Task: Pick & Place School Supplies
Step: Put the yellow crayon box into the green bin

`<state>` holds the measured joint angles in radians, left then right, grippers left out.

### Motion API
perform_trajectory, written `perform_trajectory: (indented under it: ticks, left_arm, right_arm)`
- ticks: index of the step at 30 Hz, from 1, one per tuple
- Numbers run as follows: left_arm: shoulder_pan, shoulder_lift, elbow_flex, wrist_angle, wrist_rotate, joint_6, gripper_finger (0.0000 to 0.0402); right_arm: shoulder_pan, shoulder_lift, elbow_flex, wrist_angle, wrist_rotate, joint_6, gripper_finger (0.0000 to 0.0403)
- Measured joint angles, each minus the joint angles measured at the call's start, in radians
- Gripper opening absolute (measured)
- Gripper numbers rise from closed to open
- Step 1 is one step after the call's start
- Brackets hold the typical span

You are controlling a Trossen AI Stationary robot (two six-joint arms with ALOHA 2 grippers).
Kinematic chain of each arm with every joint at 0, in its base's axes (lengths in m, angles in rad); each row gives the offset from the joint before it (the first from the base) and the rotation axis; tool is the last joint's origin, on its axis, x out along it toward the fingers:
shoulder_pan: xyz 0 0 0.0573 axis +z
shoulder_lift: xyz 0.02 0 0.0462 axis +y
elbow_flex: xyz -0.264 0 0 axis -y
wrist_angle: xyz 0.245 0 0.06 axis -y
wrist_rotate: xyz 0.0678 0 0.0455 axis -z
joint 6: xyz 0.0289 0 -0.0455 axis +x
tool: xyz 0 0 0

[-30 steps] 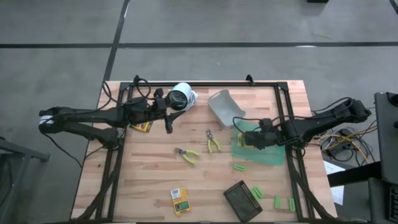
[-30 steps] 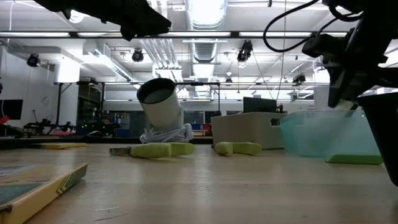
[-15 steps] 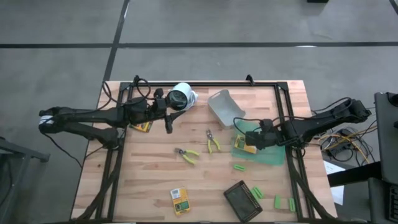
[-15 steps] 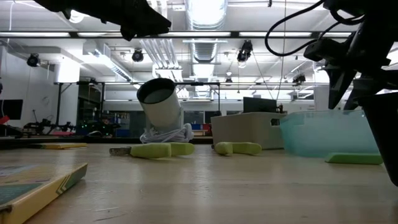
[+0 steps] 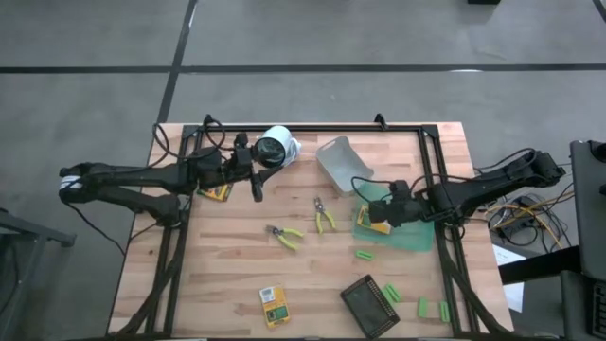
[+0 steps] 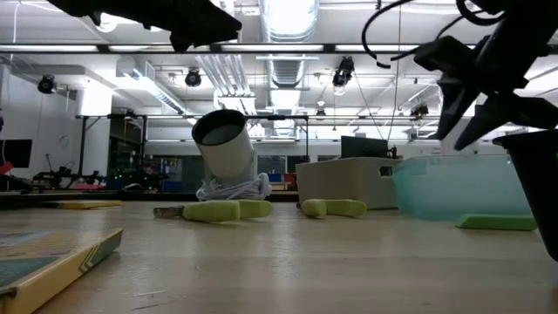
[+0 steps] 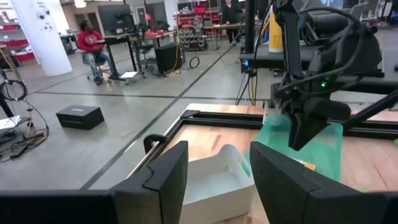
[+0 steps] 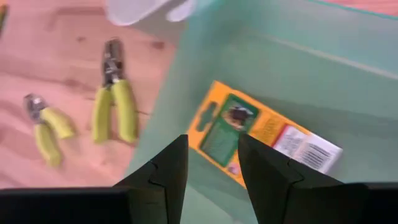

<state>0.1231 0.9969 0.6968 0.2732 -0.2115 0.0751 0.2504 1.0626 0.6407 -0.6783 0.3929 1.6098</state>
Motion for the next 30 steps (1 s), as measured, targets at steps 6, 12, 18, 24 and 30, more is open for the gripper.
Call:
perform_trajectory:
  ticks: [6,12,18,24,30]
  left_arm:
    - [0.0,-0.001,0.0,-0.047,0.0,0.002,0.0179]
    - [0.0,-0.003,0.0,-0.125,0.013,-0.008,0.0177]
    - [0.0,-0.004,0.0,-0.145,0.062,-0.035,0.0177]
    - [0.0,-0.005,0.017,-0.224,0.065,-0.085,0.0177]
    - [0.0,-0.005,0.116,-0.43,0.065,-0.1,0.0176]
  right_arm:
    - [0.0,0.0,0.008,0.205,0.07,-0.236,0.0121]
    - [0.0,0.0,0.022,0.493,0.129,-0.574,0.0111]
    - [0.0,0.0,0.042,0.603,0.134,-0.739,0.0104]
    - [-0.003,0.0,0.044,0.674,0.134,-0.816,0.0095]
    - [-0.003,0.001,0.044,0.76,0.133,-0.935,0.0085]
